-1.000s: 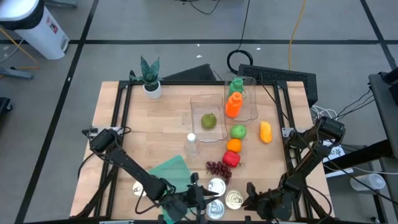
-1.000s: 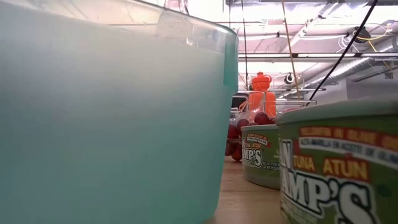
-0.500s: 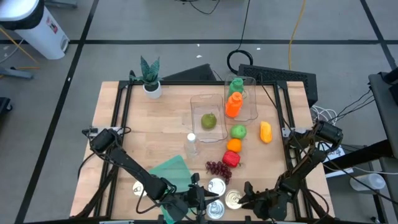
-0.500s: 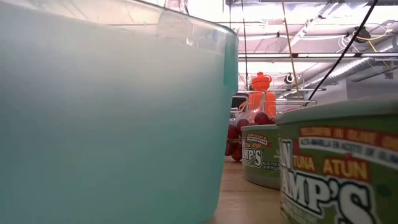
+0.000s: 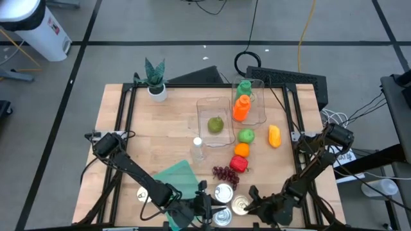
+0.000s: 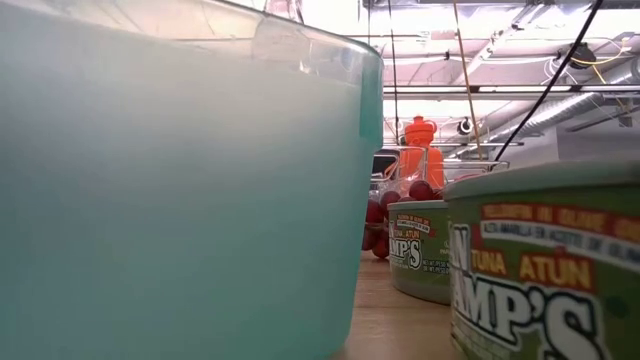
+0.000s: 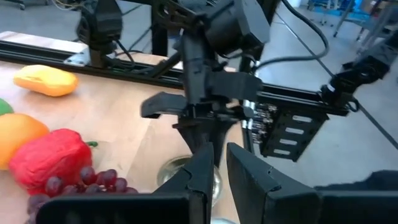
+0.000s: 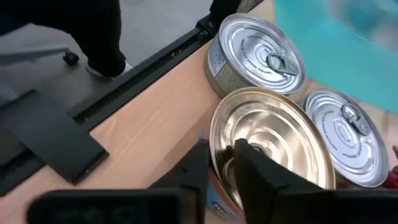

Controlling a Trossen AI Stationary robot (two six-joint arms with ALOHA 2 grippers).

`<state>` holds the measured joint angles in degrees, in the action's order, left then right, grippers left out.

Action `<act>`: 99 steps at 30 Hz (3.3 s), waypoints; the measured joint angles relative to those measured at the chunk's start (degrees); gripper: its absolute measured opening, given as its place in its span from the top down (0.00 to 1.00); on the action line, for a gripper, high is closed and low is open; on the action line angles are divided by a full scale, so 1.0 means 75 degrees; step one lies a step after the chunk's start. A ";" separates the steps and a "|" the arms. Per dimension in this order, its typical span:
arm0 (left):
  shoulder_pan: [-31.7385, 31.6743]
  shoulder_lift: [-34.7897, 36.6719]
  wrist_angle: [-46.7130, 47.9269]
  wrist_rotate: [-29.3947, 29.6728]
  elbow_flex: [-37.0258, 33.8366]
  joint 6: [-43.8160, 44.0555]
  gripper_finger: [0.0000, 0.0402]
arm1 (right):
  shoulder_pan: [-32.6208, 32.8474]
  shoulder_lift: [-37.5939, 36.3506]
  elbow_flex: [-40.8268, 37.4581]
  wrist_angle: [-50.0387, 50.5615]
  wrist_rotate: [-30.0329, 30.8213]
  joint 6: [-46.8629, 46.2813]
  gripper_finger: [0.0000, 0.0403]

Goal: Pick & Place Food Item
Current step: Put the right blue tuna can into the green bin

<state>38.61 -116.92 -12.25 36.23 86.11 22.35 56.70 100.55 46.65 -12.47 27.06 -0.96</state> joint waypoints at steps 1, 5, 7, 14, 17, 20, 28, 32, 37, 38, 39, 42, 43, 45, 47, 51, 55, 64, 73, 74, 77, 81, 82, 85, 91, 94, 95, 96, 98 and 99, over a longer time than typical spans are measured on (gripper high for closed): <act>-0.0014 0.0000 0.0000 -0.0099 0.0000 -0.0026 0.87 | -0.0027 0.0000 0.0001 0.0053 -0.0069 -0.0043 0.93; -0.0121 0.0000 0.0013 -0.0648 0.0000 -0.0193 0.87 | -0.0113 0.0014 -0.0004 0.0128 -0.0223 -0.0379 0.98; -0.0184 0.0000 0.0017 -0.0860 0.0000 -0.0196 0.87 | -0.0160 0.0011 -0.0006 0.0099 -0.0320 -0.0531 0.99; -0.0282 0.0000 0.0012 -0.1034 -0.0003 -0.0461 0.87 | -0.0214 -0.0129 -0.0020 -0.0096 -0.0644 -0.0799 1.00; -0.0280 0.0000 0.0012 -0.1100 -0.0002 -0.0909 0.85 | -0.0214 -0.0346 -0.0038 0.0013 -0.0682 -0.0894 1.00; -0.0232 0.0000 -0.0002 -0.1089 -0.0003 -0.1210 0.78 | -0.0214 -0.0529 -0.0048 0.0139 -0.0777 -0.0936 1.00; -0.0213 -0.0288 -0.0297 -0.1201 0.0000 -0.1789 0.48 | -0.0370 -0.0706 -0.0055 0.0136 -0.0852 -0.1347 1.00; -0.0244 -0.0669 -0.0705 -0.1337 0.0020 -0.2433 0.35 | -0.0466 -0.0811 -0.0055 0.0048 -0.1082 -0.1478 1.00; -0.0240 -0.1214 -0.0674 -0.1385 0.0549 -0.3041 0.25 | -0.0566 -0.1009 -0.0050 -0.0046 -0.1317 -0.1675 1.00; -0.0246 -0.1321 -0.0585 -0.1405 0.0733 -0.3134 0.24 | -0.0580 -0.1058 -0.0050 -0.0025 -0.1316 -0.1749 1.00; -0.0249 -0.1402 -0.0450 -0.1423 0.0922 -0.3231 0.24 | -0.0612 -0.1098 -0.0050 -0.0024 -0.1320 -0.1824 1.00; -0.0254 -0.1623 0.0099 -0.1292 0.1505 -0.3401 0.21 | -0.0739 -0.1170 -0.0047 -0.0025 -0.1510 -0.2078 1.00; -0.0259 -0.1697 0.0259 -0.1185 0.1683 -0.3385 0.20 | -0.0776 -0.1174 -0.0047 -0.0019 -0.1539 -0.2168 1.00; -0.0278 -0.1812 0.0569 -0.0998 0.2000 -0.3192 0.19 | -0.0876 -0.1174 -0.0044 -0.0017 -0.1643 -0.2321 1.00; -0.0313 -0.1876 0.0815 -0.0994 0.2225 -0.2908 0.17 | -0.0934 -0.1174 -0.0044 0.0000 -0.1645 -0.2471 1.00; -0.0371 -0.1877 0.1222 -0.1008 0.2326 -0.2475 0.14 | -0.1058 -0.1177 -0.0041 0.0012 -0.1650 -0.2812 1.00; -0.0367 -0.1888 0.1399 -0.1008 0.2326 -0.2419 0.11 | -0.1108 -0.1177 -0.0041 -0.0005 -0.1762 -0.2989 1.00; -0.0341 -0.2153 0.1160 -0.1077 0.2326 -0.2838 0.13 | -0.1139 -0.1227 -0.0035 -0.0376 -0.1857 -0.3003 1.00; -0.0353 -0.2320 0.0824 -0.1023 0.2326 -0.2639 0.03 | -0.1329 -0.1245 -0.0035 -0.0329 -0.1866 -0.3377 1.00; -0.0362 -0.2320 0.0830 -0.1018 0.2326 -0.2579 0.02 | -0.1356 -0.1247 -0.0035 -0.0318 -0.1865 -0.3397 1.00; -0.0367 -0.2320 0.0842 -0.0967 0.2326 -0.2479 0.02 | -0.1409 -0.1247 -0.0035 -0.0285 -0.1861 -0.3482 1.00; -0.0381 -0.2320 0.0863 -0.0975 0.2326 -0.2477 0.03 | -0.1425 -0.1246 -0.0035 -0.0532 -0.2058 -0.3562 1.00; -0.0384 -0.2320 0.0821 -0.1041 0.2326 -0.2493 0.03 | -0.1424 -0.1247 -0.0035 -0.0565 -0.2106 -0.3582 1.00; -0.0393 -0.2320 0.0438 -0.1227 0.2326 -0.2478 0.03 | -0.1421 -0.1247 -0.0035 -0.0661 -0.2249 -0.3583 1.00; -0.0393 -0.2317 0.0047 -0.1222 0.2326 -0.2887 0.03 | -0.1419 -0.1247 -0.0035 -0.0696 -0.2237 -0.3388 1.00; -0.0389 -0.2317 0.0050 -0.1224 0.2326 -0.2916 0.03 | -0.1411 -0.1272 -0.0035 -0.0688 -0.2213 -0.3364 1.00; -0.0388 -0.2317 0.0055 -0.1224 0.2326 -0.2914 0.03 | -0.1400 -0.1310 -0.0035 -0.0637 -0.2201 -0.3346 1.00; -0.0385 -0.2317 0.0069 -0.1224 0.2326 -0.2919 0.03 | -0.1397 -0.1343 -0.0035 -0.0613 -0.2163 -0.3326 1.00; -0.0357 -0.2317 0.0076 -0.1188 0.2326 -0.2940 0.03 | -0.1389 -0.1437 -0.0035 -0.0539 -0.2009 -0.3320 1.00; -0.0340 -0.2317 0.0073 -0.1105 0.2326 -0.2928 0.03 | -0.1380 -0.1505 -0.0035 -0.0448 -0.2009 -0.3318 1.00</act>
<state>36.06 -134.30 -11.70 27.94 103.55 0.39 46.34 89.26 46.39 -15.83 11.99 -25.85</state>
